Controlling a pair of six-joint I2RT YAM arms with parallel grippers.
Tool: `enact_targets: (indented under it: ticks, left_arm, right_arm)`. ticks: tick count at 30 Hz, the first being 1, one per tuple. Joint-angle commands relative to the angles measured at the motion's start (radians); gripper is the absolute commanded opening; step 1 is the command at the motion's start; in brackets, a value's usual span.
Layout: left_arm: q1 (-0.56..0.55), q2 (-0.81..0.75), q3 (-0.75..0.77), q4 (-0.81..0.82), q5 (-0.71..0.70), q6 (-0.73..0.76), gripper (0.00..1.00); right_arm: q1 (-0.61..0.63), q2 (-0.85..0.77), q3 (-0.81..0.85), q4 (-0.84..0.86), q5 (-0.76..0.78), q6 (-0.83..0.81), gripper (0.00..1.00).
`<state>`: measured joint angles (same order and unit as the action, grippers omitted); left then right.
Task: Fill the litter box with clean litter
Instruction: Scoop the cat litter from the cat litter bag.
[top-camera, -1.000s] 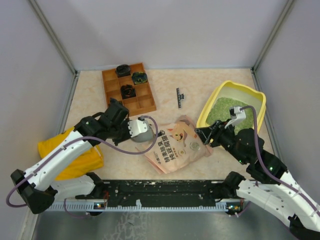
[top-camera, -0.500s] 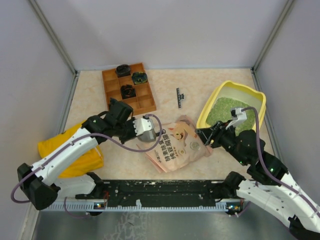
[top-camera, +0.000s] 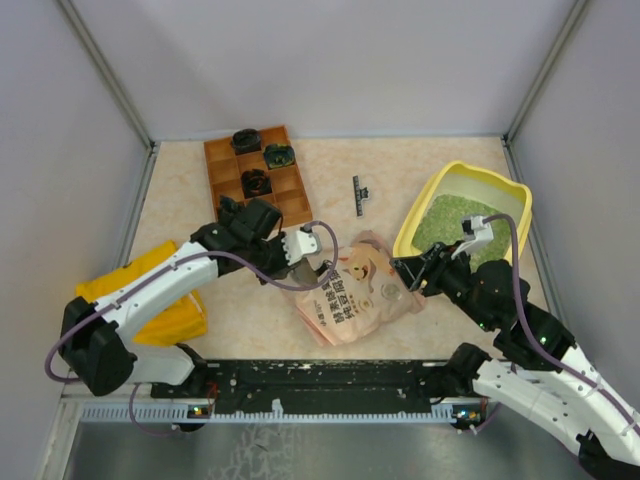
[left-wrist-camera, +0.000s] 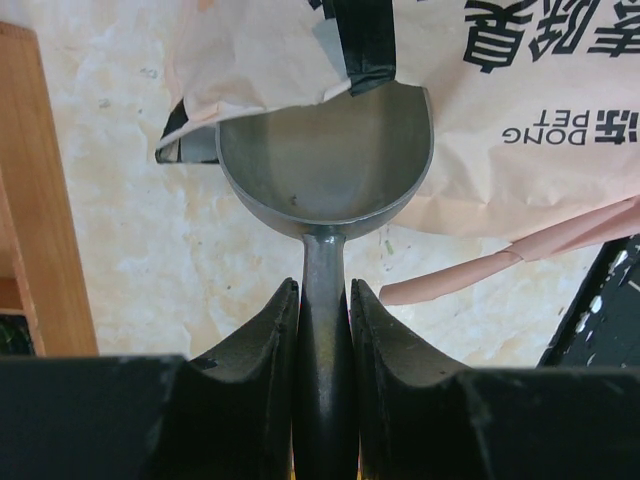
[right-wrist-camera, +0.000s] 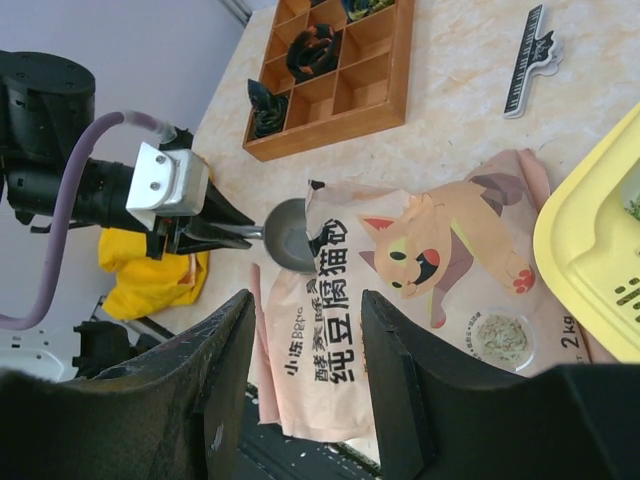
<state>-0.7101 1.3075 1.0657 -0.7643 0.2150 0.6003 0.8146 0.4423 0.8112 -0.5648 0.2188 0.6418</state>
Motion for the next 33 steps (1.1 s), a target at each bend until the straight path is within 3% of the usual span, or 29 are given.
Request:
enact_targets:
  ticks: [1,13,33]
  left_arm:
    - [-0.005,0.035,-0.016,0.121,0.146,-0.046,0.0]
    - [-0.039,0.038,-0.144,0.33,0.125,-0.13,0.0]
    - [-0.109,0.129,-0.22,0.533,0.102,-0.194,0.0]
  right_arm:
    - [-0.006,-0.002,0.004,0.051,0.0,0.013,0.47]
    - [-0.006,0.001,0.005,0.052,-0.013,0.03,0.47]
    - [-0.006,0.022,0.01,0.056,-0.02,0.029,0.46]
